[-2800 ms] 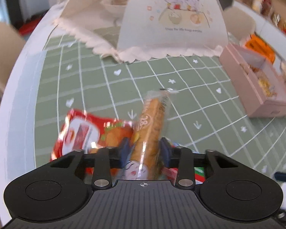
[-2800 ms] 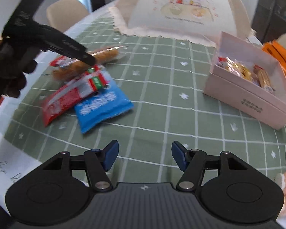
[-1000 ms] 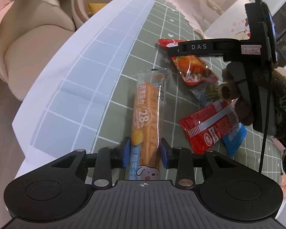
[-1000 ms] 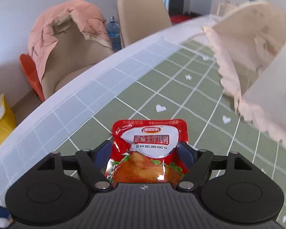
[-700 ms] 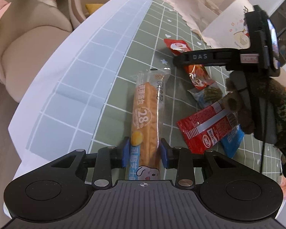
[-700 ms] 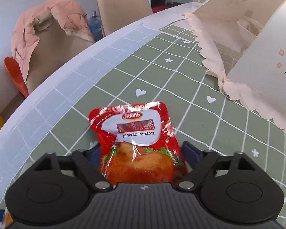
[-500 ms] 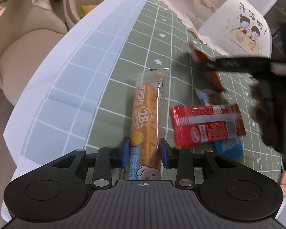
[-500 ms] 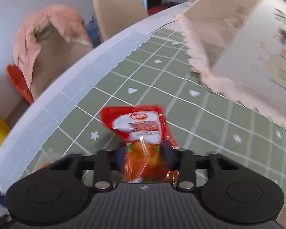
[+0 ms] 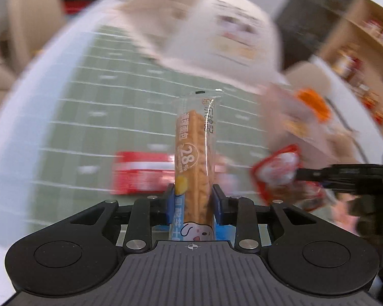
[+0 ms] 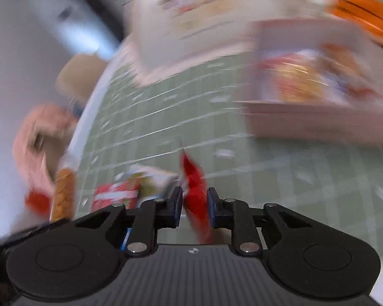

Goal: Organize snacks
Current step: 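Carry the bread stick and red bag into the pink box and open both grippers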

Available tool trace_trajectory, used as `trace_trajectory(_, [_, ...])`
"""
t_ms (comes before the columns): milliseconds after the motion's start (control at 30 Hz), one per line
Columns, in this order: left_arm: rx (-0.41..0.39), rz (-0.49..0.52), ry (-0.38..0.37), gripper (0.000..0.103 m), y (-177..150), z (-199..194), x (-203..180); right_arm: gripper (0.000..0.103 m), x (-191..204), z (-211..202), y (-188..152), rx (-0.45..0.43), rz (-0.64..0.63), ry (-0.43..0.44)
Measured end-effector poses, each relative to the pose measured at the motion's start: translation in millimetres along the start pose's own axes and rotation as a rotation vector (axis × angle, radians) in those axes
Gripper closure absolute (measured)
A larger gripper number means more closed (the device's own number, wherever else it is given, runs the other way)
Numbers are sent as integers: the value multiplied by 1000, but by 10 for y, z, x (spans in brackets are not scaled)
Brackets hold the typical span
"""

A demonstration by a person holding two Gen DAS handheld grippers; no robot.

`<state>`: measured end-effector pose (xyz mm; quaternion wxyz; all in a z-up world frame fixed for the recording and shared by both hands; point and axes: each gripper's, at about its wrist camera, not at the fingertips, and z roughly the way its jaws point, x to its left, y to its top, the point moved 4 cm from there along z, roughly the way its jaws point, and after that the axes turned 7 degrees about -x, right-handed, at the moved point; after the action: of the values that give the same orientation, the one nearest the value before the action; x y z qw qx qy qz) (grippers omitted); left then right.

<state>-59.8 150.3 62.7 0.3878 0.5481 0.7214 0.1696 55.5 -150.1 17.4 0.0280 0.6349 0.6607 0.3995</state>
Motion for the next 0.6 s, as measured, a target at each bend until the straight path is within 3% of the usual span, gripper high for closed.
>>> trace_trajectory(133, [90,99,-36,70,-172,380,-477,74,-346,-248,-137,-74,-57,-159])
trace_trajectory(233, [139,137,-17,70,-301,589,-663,45,-319,-318,-251,-109,-110,-148])
trace_trajectory(400, [165,203,117,70,-394,736,-664,42,-93,-84,-381,-103,-185,-98])
trace_trajectory(567, [198,196,131,69,-440,768,-615,37,53,247,-427,-85,-248,-156])
trace_trajectory(600, [199,189,131,69,-433,780,-604,32,52,311,-426,-63,-253,-174])
